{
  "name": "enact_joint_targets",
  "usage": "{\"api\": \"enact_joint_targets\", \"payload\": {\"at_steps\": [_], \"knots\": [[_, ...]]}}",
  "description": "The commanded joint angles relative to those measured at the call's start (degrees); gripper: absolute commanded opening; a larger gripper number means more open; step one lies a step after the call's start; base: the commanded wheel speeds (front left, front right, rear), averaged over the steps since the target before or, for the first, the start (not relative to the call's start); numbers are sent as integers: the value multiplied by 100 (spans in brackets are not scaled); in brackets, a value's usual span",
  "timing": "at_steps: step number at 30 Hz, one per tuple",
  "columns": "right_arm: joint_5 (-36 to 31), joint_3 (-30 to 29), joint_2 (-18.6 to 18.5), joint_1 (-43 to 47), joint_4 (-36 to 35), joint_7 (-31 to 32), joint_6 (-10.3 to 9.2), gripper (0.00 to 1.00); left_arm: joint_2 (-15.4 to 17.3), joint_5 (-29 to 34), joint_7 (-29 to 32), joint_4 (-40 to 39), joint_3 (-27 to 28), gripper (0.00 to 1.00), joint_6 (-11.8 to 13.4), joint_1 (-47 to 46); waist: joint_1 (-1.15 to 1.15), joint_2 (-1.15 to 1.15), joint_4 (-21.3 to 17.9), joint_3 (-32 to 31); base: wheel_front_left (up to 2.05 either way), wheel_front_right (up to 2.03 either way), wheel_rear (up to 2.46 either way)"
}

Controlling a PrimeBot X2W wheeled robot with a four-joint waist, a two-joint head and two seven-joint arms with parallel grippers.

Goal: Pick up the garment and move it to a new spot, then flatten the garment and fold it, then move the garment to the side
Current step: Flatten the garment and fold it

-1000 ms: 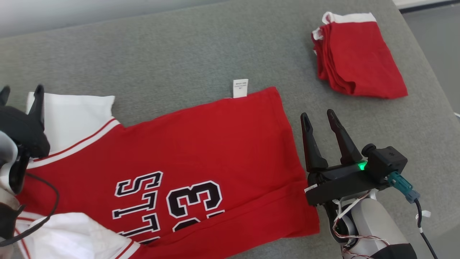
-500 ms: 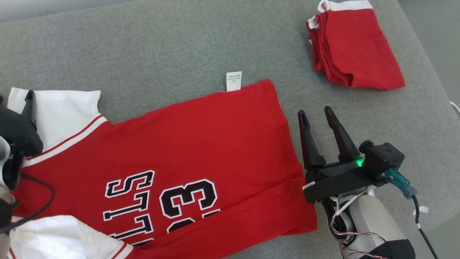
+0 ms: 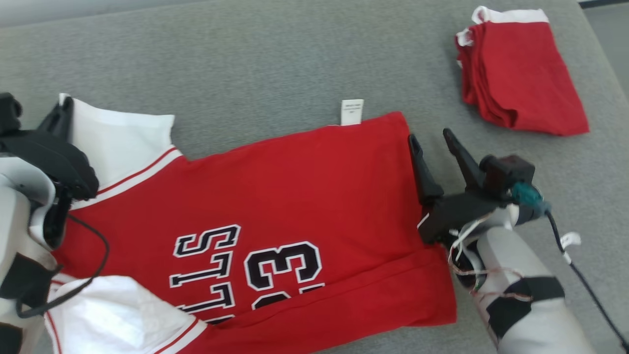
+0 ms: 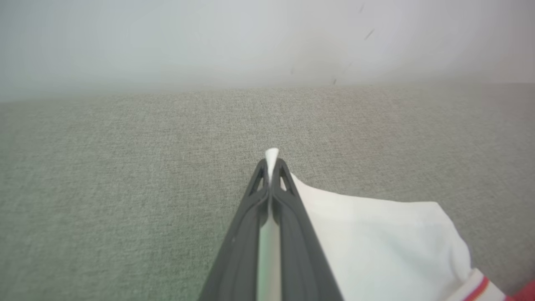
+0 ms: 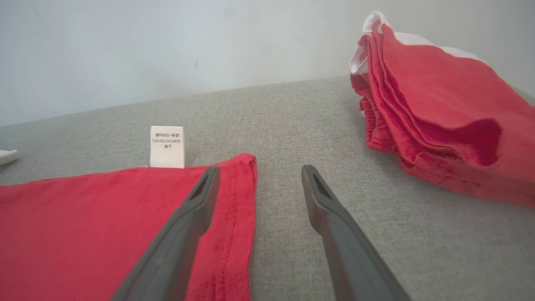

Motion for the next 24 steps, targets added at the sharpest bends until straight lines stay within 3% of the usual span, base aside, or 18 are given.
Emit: {"api": "enact_joint_targets", "payload": {"at_steps": [1, 4, 11, 12, 13, 15, 24], "knots": [[45, 68, -84, -284, 302, 44, 3, 100, -11, -90, -101, -149, -123, 0, 9, 126, 0, -1, 223, -52, 0, 0, 0], [131, 182, -150, -611, 736, 197, 3, 100, -39, -196, -181, -334, -294, 0, 8, 126, 0, -1, 363, -24, 0, 0, 0], [242, 397, -221, -1184, 1561, 357, 3, 83, -115, -345, -328, -557, -592, 0, 8, 61, 0, -1, 593, 50, 0, 0, 0], [266, 416, -219, -1250, 1672, 401, 3, 75, -125, -363, -336, -567, -630, 0, 8, 44, 0, -1, 617, 61, 0, 0, 0], [264, 427, -225, -1317, 1807, 446, 2, 40, -132, -373, -349, -574, -661, 0, 8, 25, 0, -1, 637, 73, 0, 0, 0], [246, 405, -254, -1438, 2031, 444, 2, 0, -152, -404, -389, -592, -712, 0, 7, -16, 0, -1, 678, 104, 0, 0, 0], [139, 186, -264, -1859, 2590, 98, 2, 0, -111, -605, -691, -578, -774, 0, 7, -194, 0, -1, 825, 54, 0, 0, 0]]}}
